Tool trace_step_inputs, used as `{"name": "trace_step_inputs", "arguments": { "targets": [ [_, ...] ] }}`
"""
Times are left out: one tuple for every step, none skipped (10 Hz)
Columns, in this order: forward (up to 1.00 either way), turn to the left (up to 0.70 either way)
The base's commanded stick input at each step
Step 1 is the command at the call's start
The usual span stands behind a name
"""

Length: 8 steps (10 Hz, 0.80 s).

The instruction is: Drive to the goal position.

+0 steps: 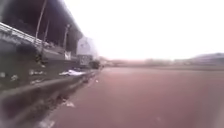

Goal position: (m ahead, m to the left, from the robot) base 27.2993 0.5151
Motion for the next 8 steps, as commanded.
{"name": "trace_step_inputs", "arguments": {
  "targets": [
    [0.7,0.0],
    [0.7,0.0],
    [0.7,0.0],
    [0.7,0.0],
    [0.7,0.0],
    [0.7,0.0],
    [0.7,0.0],
    [0.7,0.0]
  ]
}}
